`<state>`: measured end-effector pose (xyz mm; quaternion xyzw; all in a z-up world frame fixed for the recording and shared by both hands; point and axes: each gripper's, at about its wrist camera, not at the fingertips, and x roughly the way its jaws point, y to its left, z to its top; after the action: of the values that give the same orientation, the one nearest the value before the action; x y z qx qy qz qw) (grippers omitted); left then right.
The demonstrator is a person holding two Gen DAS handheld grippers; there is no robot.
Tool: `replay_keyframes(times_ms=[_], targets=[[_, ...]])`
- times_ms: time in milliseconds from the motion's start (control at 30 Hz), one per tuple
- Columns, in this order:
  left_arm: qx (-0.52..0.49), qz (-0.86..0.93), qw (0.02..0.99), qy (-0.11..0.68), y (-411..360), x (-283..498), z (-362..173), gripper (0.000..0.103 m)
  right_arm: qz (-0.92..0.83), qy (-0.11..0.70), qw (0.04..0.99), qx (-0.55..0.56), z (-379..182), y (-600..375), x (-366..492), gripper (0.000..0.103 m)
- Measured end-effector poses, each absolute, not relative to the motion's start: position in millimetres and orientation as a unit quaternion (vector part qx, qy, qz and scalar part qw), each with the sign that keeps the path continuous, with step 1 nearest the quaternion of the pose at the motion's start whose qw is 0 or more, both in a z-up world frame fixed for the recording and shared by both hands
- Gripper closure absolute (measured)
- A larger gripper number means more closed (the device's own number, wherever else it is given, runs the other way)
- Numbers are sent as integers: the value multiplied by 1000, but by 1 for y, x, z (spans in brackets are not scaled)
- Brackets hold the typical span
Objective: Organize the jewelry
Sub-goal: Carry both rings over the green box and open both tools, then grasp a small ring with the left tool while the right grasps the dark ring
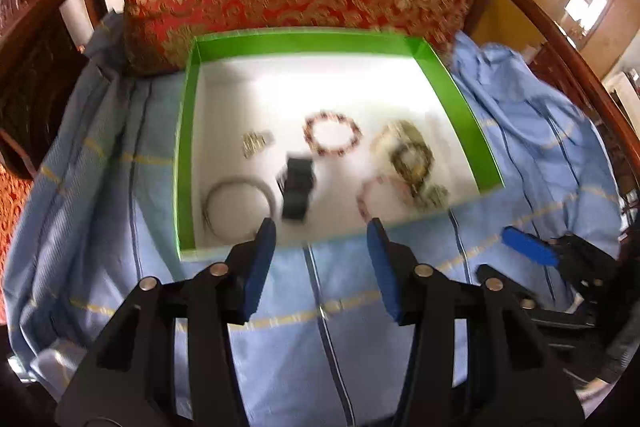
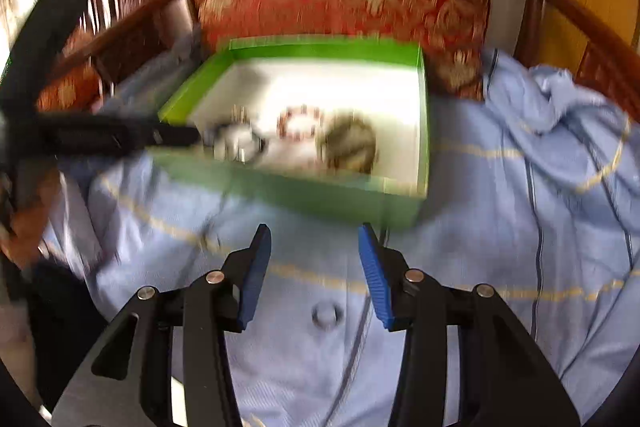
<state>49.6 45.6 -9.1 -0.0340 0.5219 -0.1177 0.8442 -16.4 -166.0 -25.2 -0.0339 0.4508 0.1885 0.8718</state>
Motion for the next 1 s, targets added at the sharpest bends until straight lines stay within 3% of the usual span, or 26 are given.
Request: replay_keyframes(times_ms=[367, 500, 1000], targets=[[14, -116, 777, 618, 14, 46, -76, 56, 187, 507, 839, -72, -76, -156, -32, 58], [7, -110, 758, 643, 15, 50, -93, 65, 188, 512, 835, -70, -80, -156, -30, 58], [5, -120, 748, 653, 7, 49, -100, 65, 186, 519, 831, -74, -92, -154, -30, 58]])
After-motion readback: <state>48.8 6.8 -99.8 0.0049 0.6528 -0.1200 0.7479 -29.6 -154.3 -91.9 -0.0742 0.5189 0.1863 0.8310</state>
